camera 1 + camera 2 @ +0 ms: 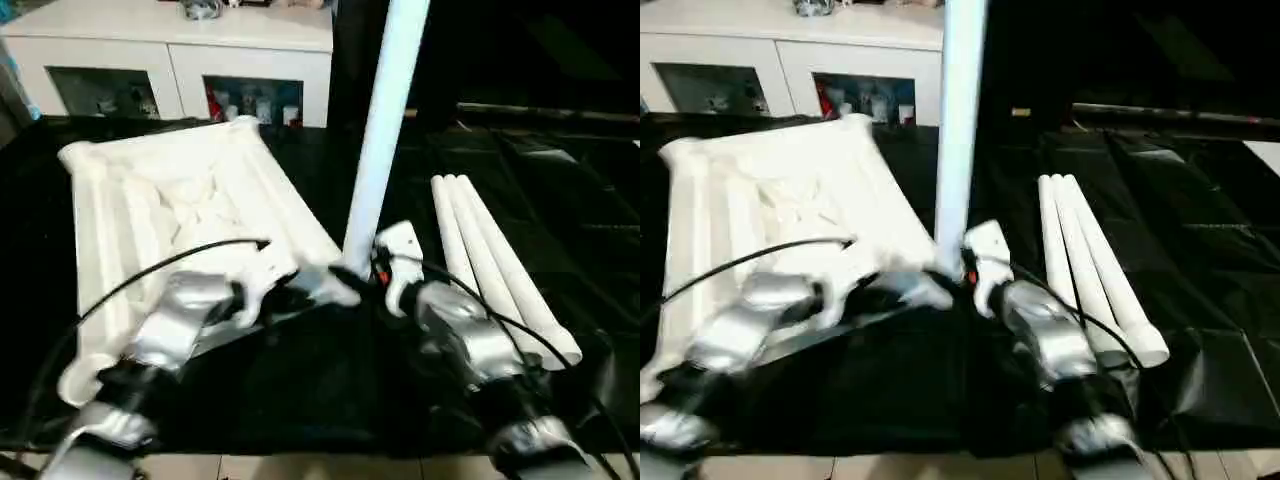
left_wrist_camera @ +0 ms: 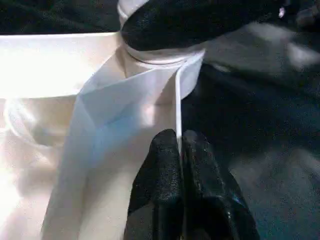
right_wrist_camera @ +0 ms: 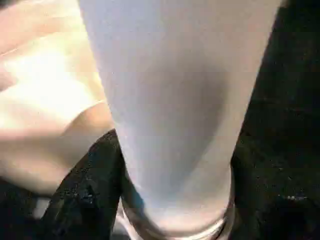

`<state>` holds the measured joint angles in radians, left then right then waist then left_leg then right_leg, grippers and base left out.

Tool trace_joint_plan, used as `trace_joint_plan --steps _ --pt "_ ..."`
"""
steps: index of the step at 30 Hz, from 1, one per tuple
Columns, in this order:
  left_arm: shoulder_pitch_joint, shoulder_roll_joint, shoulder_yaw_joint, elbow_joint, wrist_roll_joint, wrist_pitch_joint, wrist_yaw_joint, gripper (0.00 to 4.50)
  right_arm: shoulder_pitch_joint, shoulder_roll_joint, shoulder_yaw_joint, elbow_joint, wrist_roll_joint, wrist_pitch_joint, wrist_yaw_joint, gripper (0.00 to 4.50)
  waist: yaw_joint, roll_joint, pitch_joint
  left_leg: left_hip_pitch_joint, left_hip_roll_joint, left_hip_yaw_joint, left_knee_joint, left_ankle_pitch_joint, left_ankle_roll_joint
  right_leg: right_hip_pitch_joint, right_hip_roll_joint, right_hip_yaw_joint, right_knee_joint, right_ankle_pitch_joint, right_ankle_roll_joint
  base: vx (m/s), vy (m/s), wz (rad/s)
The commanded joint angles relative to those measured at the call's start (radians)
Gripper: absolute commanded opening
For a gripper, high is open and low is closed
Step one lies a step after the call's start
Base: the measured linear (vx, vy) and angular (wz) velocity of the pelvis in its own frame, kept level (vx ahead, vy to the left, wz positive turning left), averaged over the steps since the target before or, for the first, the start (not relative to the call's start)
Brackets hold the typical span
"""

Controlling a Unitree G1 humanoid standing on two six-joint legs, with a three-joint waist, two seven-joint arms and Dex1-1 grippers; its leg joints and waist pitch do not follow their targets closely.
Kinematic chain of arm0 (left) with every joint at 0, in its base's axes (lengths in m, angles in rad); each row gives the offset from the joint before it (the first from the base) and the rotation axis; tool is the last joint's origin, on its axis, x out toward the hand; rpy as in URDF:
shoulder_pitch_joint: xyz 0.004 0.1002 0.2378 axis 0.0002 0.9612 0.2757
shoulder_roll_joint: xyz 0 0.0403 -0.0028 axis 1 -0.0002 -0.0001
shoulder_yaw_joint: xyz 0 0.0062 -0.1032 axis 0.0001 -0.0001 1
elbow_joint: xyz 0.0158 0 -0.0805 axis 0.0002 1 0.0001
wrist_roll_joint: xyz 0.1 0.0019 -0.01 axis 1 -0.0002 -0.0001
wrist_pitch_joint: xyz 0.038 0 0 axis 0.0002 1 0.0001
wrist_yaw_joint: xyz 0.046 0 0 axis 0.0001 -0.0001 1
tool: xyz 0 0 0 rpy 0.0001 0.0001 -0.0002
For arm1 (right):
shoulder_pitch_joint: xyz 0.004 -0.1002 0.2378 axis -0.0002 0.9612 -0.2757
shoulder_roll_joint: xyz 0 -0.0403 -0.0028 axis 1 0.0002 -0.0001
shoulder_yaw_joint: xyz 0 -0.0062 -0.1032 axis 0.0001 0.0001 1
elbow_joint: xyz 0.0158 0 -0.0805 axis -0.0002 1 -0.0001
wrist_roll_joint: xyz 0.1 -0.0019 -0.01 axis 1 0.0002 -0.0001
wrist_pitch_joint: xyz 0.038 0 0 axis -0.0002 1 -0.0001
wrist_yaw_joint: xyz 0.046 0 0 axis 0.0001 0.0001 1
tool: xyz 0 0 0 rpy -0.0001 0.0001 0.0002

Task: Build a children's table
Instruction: Rotate leg to tighten

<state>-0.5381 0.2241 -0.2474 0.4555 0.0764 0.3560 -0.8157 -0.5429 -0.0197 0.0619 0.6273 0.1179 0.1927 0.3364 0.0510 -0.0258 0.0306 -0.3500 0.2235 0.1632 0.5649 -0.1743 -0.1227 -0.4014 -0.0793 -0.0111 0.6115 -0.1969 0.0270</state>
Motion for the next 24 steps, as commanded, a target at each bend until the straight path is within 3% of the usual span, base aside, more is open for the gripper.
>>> trace_joint_plan --steps 1,5,9,11,14,19,20,23,24 --pt "-0.017 -0.081 -0.008 0.037 -0.023 0.035 0.088 0.0 -0.009 0.039 -0.018 0.121 -0.008 0.032 -0.116 2.65 -0.001 -0.006 -0.043 0.001 -0.014 0.014 -0.067 -0.315 -0.024 0.023 -0.027 0.015 -0.093 -0.38 -0.119 0.0 0.0 0.0" --pt "-0.043 -0.103 -0.01 0.048 -0.016 0.023 0.106 0.0 -0.05 0.061 -0.012 0.163 -0.023 0.003 -0.145 2.65 0.002 -0.007 -0.043 -0.007 -0.015 0.015 -0.068 -0.301 -0.011 0.027 -0.025 0.013 -0.091 -0.326 -0.121 0.0 0.0 0.0" --pt "-0.04 -0.097 -0.014 0.034 -0.004 0.018 0.093 0.0 -0.069 0.064 -0.013 0.184 -0.031 -0.044 -0.113 2.65 0.005 -0.009 -0.048 -0.011 -0.014 0.018 -0.064 -0.244 -0.001 0.035 -0.023 0.012 -0.08 -0.205 -0.147 0.0 0.0 0.0" --pt "-0.033 -0.089 -0.019 0.023 -0.004 0.014 0.078 0.0 -0.07 0.065 -0.021 0.18 -0.019 -0.059 -0.083 3.2 0.006 -0.011 -0.048 -0.011 -0.015 0.019 -0.063 -0.231 0.007 0.037 -0.023 0.012 -0.077 -0.182 -0.156 0.0 0.0 0.0" --pt "-0.015 -0.065 -0.024 -0.005 -0.021 0.009 0.041 0.0 -0.057 0.045 -0.01 0.135 0.004 -0.065 0.017 3.44 0.008 -0.009 -0.048 -0.011 -0.013 0.02 -0.062 -0.223 0.021 0.04 -0.023 0.011 -0.076 -0.159 -0.168 0.0 0.0 0.0" --pt "0.029 0.013 -0.03 -0.05 -0.048 -0.026 -0.073 0.0 -0.011 -0.058 0.032 -0.013 0.054 0.006 0.248 3.96 0.01 -0.008 -0.047 -0.011 -0.01 0.019 -0.064 -0.214 0.035 0.042 -0.024 0.011 -0.075 -0.149 -0.184 0.0 0.0 0.0" --pt "0.034 0.024 -0.028 -0.056 -0.052 -0.027 -0.09 0.0 -0.003 -0.077 0.038 -0.033 0.059 0.014 0.281 3.96 0.011 -0.005 -0.047 -0.011 -0.009 0.019 -0.064 -0.212 0.034 0.042 -0.023 0.012 -0.074 -0.148 -0.188 0.0 0.0 0.0" --pt "0.05 0.068 -0.026 -0.074 -0.07 -0.052 -0.158 0.0 0.032 -0.143 0.064 -0.099 0.062 0.038 0.396 3.96 0.013 -0.009 -0.047 -0.011 -0.01 0.02 -0.062 -0.204 0.037 0.045 -0.022 0.012 -0.074 -0.136 -0.192 0.0 0.0 0.0" --pt "0.05 0.068 -0.026 -0.074 -0.07 -0.052 -0.158 0.0 0.032 -0.143 0.064 -0.099 0.062 0.038 0.396 3.96 0.015 -0.002 -0.047 -0.01 -0.009 0.02 -0.062 -0.204 0.037 0.044 -0.023 0.012 -0.073 -0.133 -0.195 0.0 0.0 0.0"
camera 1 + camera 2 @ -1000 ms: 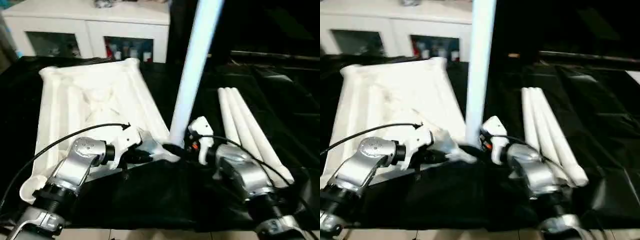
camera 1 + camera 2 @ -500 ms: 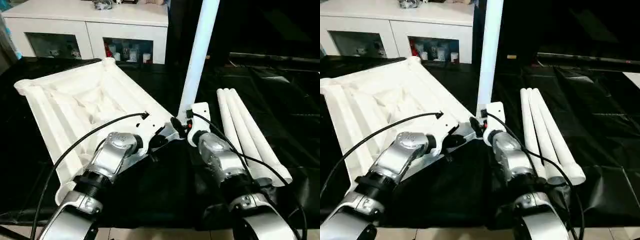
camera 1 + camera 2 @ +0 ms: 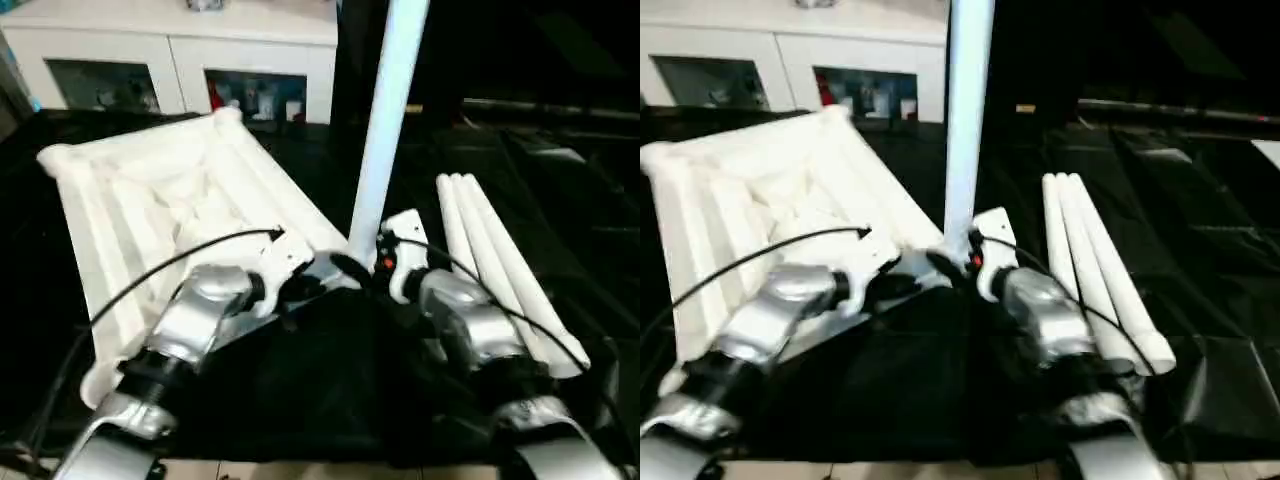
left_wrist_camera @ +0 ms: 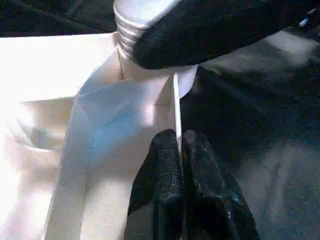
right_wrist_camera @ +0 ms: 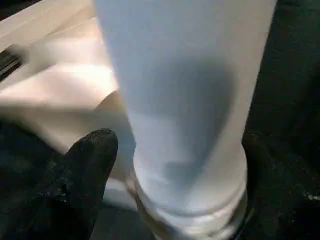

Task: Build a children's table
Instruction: Rotate leg to tighten

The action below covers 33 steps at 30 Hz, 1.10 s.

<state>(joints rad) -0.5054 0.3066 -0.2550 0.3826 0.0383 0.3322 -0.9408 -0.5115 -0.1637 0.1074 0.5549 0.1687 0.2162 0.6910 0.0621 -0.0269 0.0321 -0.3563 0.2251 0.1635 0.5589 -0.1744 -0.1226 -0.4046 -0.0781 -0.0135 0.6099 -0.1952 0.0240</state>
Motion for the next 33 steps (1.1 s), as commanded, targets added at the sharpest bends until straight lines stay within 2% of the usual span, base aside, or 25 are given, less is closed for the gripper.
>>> trace_joint_plan --steps 1,5,8,15,19,27,30,32,33 --pt "0.027 0.004 -0.014 -0.018 -0.05 -0.035 -0.071 0.0 0.013 -0.023 0.026 -0.042 0.009 0.012 0.077 3.96 0.001 -0.004 -0.047 -0.004 -0.011 0.021 -0.057 -0.21 0.035 0.046 -0.025 0.014 -0.072 -0.143 -0.196 0.0 0.0 0.0" --pt "0.042 0.043 -0.002 -0.06 -0.096 -0.029 -0.153 0.0 0.044 -0.074 0.042 -0.09 0.021 0.013 0.17 3.96 0.002 -0.002 -0.047 -0.002 -0.009 0.022 -0.057 -0.21 0.035 0.043 -0.024 0.015 -0.071 -0.142 -0.205 0.0 0.0 0.0" --pt "0.04 0.054 0.003 -0.056 -0.095 -0.035 -0.165 0.0 0.055 -0.091 0.059 -0.109 0.021 0.017 0.201 3.96 0.002 -0.001 -0.049 -0.002 -0.01 0.022 -0.054 -0.178 0.042 0.046 -0.021 0.014 -0.063 -0.067 -0.223 0.0 0.0 0.0" --pt "0.051 0.073 0.003 -0.059 -0.103 -0.044 -0.182 0.0 0.074 -0.096 0.066 -0.123 0.01 0.016 0.221 3.35 0.004 -0.007 -0.049 -0.003 -0.011 0.023 -0.052 -0.176 0.042 0.048 -0.023 0.015 -0.064 -0.085 -0.221 0.0 0.0 0.0" --pt "0.06 0.076 0.003 -0.07 -0.105 -0.039 -0.189 0.0 0.078 -0.095 0.07 -0.126 0.017 0.019 0.223 2.96 0.003 -0.006 -0.048 -0.002 -0.01 0.022 -0.053 -0.178 0.04 0.047 -0.024 0.014 -0.063 -0.096 -0.218 0.0 0.0 0.0" --pt "0.063 0.076 0.002 -0.057 -0.102 -0.051 -0.185 0.0 0.084 -0.081 0.068 -0.109 0.003 0.014 0.184 2.83 0.003 -0.006 -0.05 -0.003 -0.012 0.023 -0.051 -0.16 0.044 0.049 -0.023 0.014 -0.06 -0.071 -0.223 0.0 0.0 0.0" --pt "0.041 0.039 0.01 0.015 -0.07 -0.074 -0.097 0.0 0.07 -0.04 0.037 -0.027 -0.04 0.007 0.024 2.82 -0.001 -0.006 -0.043 -0.004 -0.013 0.023 -0.056 -0.195 0.028 0.044 -0.024 0.014 -0.069 -0.148 -0.207 0.0 0.0 0.0" --pt "0.011 -0.002 0.011 0.071 -0.039 -0.072 -0.011 0.0 0.056 -0.001 0.009 0.028 -0.055 0.005 -0.095 2.82 -0.005 -0.008 -0.039 0.001 -0.014 0.021 -0.06 -0.26 -0.003 0.04 -0.027 0.016 -0.081 -0.297 -0.17 0.0 0.0 0.0" --pt "-0.001 -0.019 0.009 0.09 -0.028 -0.066 0.021 0.0 0.049 0.017 -0.006 0.048 -0.058 0.007 -0.146 2.82 -0.005 -0.008 -0.039 0.001 -0.014 0.021 -0.06 -0.26 -0.003 0.04 -0.027 0.016 -0.081 -0.297 -0.17 0.0 0.0 0.0"
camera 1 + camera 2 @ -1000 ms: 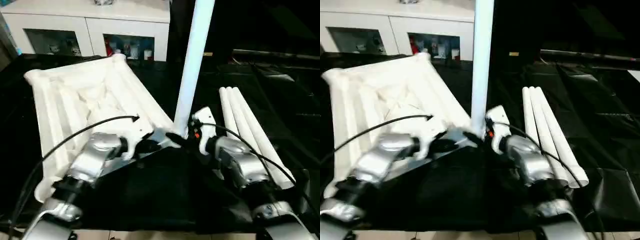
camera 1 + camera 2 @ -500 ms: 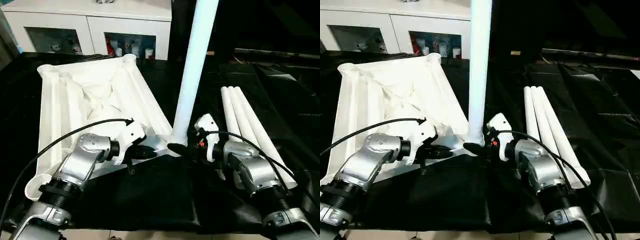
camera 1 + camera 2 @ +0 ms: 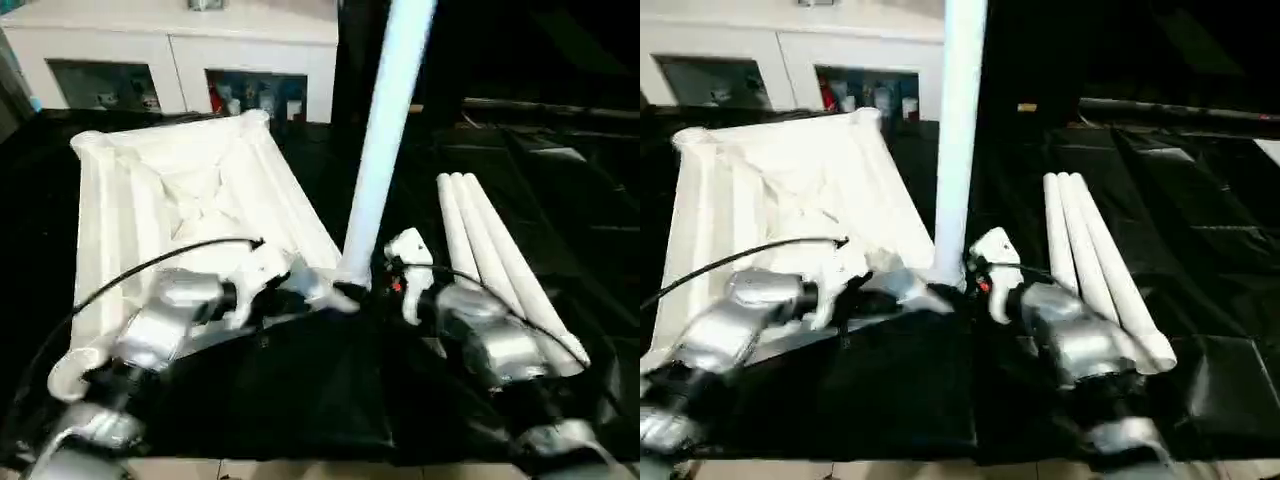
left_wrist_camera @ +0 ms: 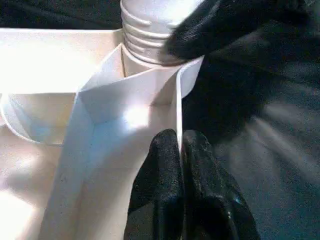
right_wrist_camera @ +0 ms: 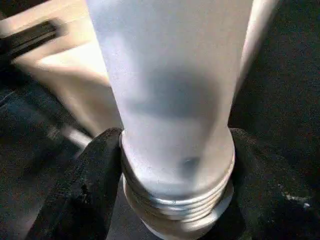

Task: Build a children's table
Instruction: Rotate leg to tighten

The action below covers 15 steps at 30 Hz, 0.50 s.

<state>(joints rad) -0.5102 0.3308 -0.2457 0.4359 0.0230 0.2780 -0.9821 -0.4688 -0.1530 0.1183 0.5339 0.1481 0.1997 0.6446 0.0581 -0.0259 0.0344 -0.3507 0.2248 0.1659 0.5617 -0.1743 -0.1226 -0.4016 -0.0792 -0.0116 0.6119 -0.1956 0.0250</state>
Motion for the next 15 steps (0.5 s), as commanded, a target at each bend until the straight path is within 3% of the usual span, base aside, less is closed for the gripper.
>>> trace_joint_plan --steps 1,5,7,11,13,15 --pt "-0.011 -0.068 -0.003 0.054 0.002 0.004 0.109 0.0 -0.006 0.03 -0.038 0.098 -0.037 0.031 -0.171 2.82 0.0 -0.009 -0.042 0.0 -0.012 0.015 -0.065 -0.286 -0.013 0.033 -0.03 0.015 -0.09 -0.358 -0.146 0.0 0.0 0.0" --pt "-0.067 -0.161 0.004 0.121 0.029 0.062 0.256 0.0 -0.051 0.103 -0.097 0.191 -0.028 0.04 -0.371 2.81 -0.004 -0.005 -0.041 0.0 -0.013 0.015 -0.066 -0.307 -0.021 0.027 -0.027 0.015 -0.094 -0.377 -0.129 0.0 0.0 0.0" --pt "-0.09 -0.2 -0.001 0.143 0.038 0.072 0.298 0.0 -0.077 0.137 -0.117 0.226 -0.02 0.031 -0.438 2.81 0.0 -0.005 -0.046 0.001 -0.015 0.015 -0.063 -0.293 -0.016 0.027 -0.026 0.015 -0.091 -0.331 -0.132 0.0 0.0 0.0" --pt "-0.112 -0.245 -0.006 0.166 0.051 0.068 0.326 0.0 -0.125 0.182 -0.105 0.278 -0.046 -0.007 -0.491 2.81 0.001 -0.006 -0.05 -0.007 -0.016 0.017 -0.06 -0.245 -0.004 0.034 -0.025 0.013 -0.081 -0.218 -0.152 0.0 0.0 0.0" --pt "-0.107 -0.243 -0.01 0.154 0.052 0.064 0.314 0.0 -0.132 0.184 -0.095 0.28 -0.049 -0.029 -0.466 2.81 0.001 -0.007 -0.051 -0.009 -0.017 0.017 -0.06 -0.236 0.0 0.038 -0.024 0.012 -0.08 -0.207 -0.153 0.0 0.0 0.0" --pt "-0.101 -0.235 -0.015 0.14 0.052 0.059 0.297 0.0 -0.137 0.184 -0.088 0.28 -0.049 -0.05 -0.439 3.51 0.003 -0.009 -0.051 -0.009 -0.017 0.018 -0.059 -0.22 0.011 0.04 -0.025 0.012 -0.078 -0.179 -0.159 0.0 0.0 0.0"
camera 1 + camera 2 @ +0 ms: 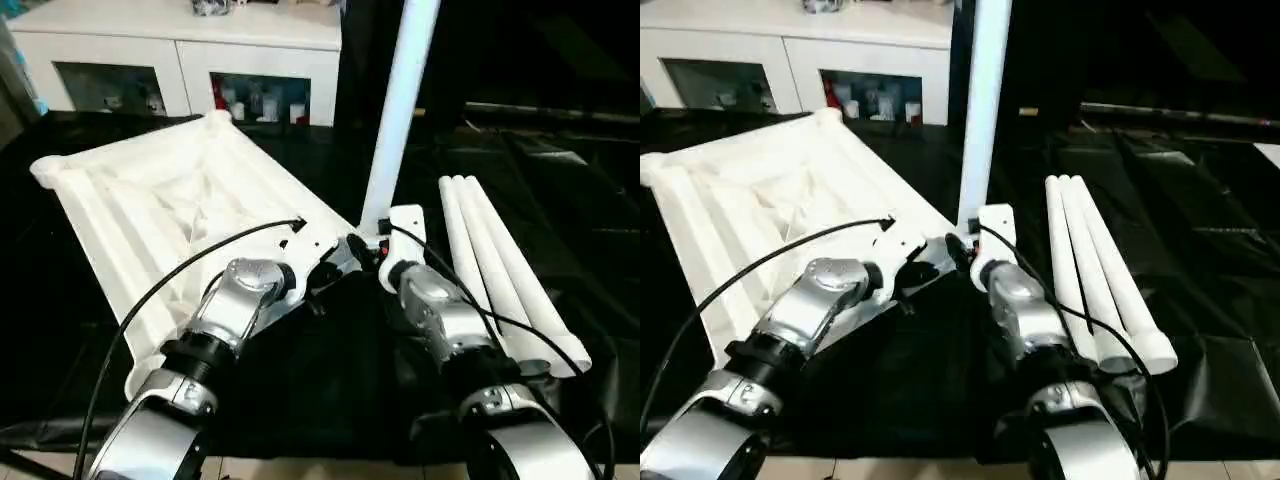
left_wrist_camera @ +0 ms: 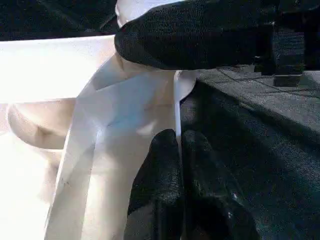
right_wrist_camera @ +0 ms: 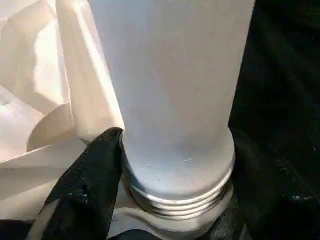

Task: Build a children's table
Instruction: Rotate leg to tighten

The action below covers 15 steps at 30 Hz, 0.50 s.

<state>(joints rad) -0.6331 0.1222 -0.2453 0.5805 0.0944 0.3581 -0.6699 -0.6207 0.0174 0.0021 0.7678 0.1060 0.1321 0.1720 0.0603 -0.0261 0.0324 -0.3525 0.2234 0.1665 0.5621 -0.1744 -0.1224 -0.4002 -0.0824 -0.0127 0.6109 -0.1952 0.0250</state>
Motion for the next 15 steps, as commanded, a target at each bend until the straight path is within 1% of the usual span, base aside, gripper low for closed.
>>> trace_joint_plan --steps 1,2,3,4,6,7,8,9,10,11,12,14,15 --pt "0.027 -0.019 -0.018 -0.012 -0.023 -0.025 -0.029 0.0 0.013 0.012 0.028 0.046 -0.008 0.009 0.043 3.51 0.001 -0.009 -0.049 -0.008 -0.015 0.018 -0.059 -0.217 0.016 0.039 -0.022 0.013 -0.076 -0.175 -0.162 0.0 0.0 0.0" --pt "0.03 -0.013 -0.019 -0.017 -0.025 -0.023 -0.037 0.0 0.013 0.009 0.028 0.046 -0.008 0.005 0.05 3.51 0.001 -0.008 -0.05 -0.008 -0.015 0.017 -0.059 -0.213 0.017 0.04 -0.022 0.013 -0.075 -0.17 -0.163 0.0 0.0 0.0" --pt "0.031 -0.012 -0.019 -0.018 -0.025 -0.023 -0.038 0.0 0.013 0.009 0.028 0.045 -0.008 0.004 0.052 3.71 0.001 -0.008 -0.049 -0.008 -0.014 0.018 -0.059 -0.211 0.019 0.04 -0.022 0.013 -0.076 -0.168 -0.166 0.0 0.0 0.0" --pt "0.046 0.014 -0.022 -0.038 -0.033 -0.025 -0.069 0.0 0.019 -0.004 0.032 0.031 0.0 -0.002 0.103 3.86 0.001 -0.009 -0.05 -0.009 -0.014 0.018 -0.059 -0.211 0.023 0.04 -0.022 0.012 -0.075 -0.16 -0.172 0.0 0.0 0.0" --pt "0.052 0.025 -0.023 -0.046 -0.036 -0.026 -0.085 0.0 0.02 -0.009 0.034 0.028 0.001 -0.006 0.123 3.94 0.0 -0.006 -0.049 -0.01 -0.012 0.017 -0.06 -0.211 0.026 0.041 -0.023 0.012 -0.074 -0.158 -0.177 0.0 0.0 0.0" --pt "0.062 0.043 -0.024 -0.055 -0.039 -0.037 -0.11 0.0 0.026 -0.023 0.039 0.014 0.006 0.005 0.161 4.04 -0.001 -0.008 -0.049 -0.01 -0.012 0.018 -0.06 -0.21 0.026 0.041 -0.023 0.012 -0.074 -0.156 -0.178 0.0 0.0 0.0" --pt "0.074 0.071 -0.023 -0.068 -0.047 -0.043 -0.151 0.0 0.037 -0.049 0.05 -0.012 0.011 0.014 0.226 4.04 -0.001 -0.008 -0.048 -0.01 -0.013 0.017 -0.06 -0.212 0.028 0.043 -0.022 0.011 -0.075 -0.161 -0.179 0.0 0.0 0.0" --pt "0.075 0.072 -0.023 -0.068 -0.047 -0.043 -0.152 0.0 0.038 -0.051 0.05 -0.014 0.012 0.015 0.229 4.04 0.0 -0.007 -0.047 -0.009 -0.013 0.018 -0.06 -0.215 0.03 0.041 -0.021 0.012 -0.076 -0.165 -0.18 0.0 0.0 0.0" --pt "0.083 0.096 -0.021 -0.073 -0.049 -0.055 -0.176 0.0 0.052 -0.078 0.059 -0.045 0.018 0.023 0.285 4.04 0.001 -0.007 -0.047 -0.008 -0.012 0.019 -0.061 -0.221 0.032 0.041 -0.021 0.013 -0.078 -0.177 -0.177 0.0 0.0 0.0" --pt "0.083 0.096 -0.021 -0.073 -0.049 -0.055 -0.176 0.0 0.052 -0.078 0.059 -0.045 0.018 0.023 0.285 4.04 0.002 -0.007 -0.046 -0.008 -0.011 0.019 -0.061 -0.22 0.031 0.042 -0.022 0.013 -0.078 -0.179 -0.177 0.0 0.0 0.0" --pt "0.092 0.125 -0.021 -0.079 -0.053 -0.064 -0.212 0.0 0.071 -0.111 0.07 -0.085 0.025 0.028 0.347 4.04 0.002 -0.005 -0.047 -0.008 -0.011 0.018 -0.062 -0.22 0.03 0.041 -0.021 0.013 -0.078 -0.181 -0.179 0.0 0.0 0.0" --pt "0.102 0.145 -0.026 -0.091 -0.059 -0.086 -0.245 0.0 0.085 -0.134 0.08 -0.112 0.026 0.026 0.395 4.04 0.002 -0.005 -0.047 -0.008 -0.009 0.018 -0.062 -0.214 0.03 0.041 -0.022 0.014 -0.076 -0.164 -0.185 0.0 0.0 0.0" --pt "0.114 0.163 -0.029 -0.11 -0.072 -0.095 -0.284 0.0 0.097 -0.153 0.091 -0.137 0.025 0.023 0.437 4.04 0.001 0.0 -0.047 -0.007 -0.009 0.018 -0.062 -0.215 0.029 0.04 -0.021 0.013 -0.074 -0.154 -0.192 0.0 0.0 0.0"
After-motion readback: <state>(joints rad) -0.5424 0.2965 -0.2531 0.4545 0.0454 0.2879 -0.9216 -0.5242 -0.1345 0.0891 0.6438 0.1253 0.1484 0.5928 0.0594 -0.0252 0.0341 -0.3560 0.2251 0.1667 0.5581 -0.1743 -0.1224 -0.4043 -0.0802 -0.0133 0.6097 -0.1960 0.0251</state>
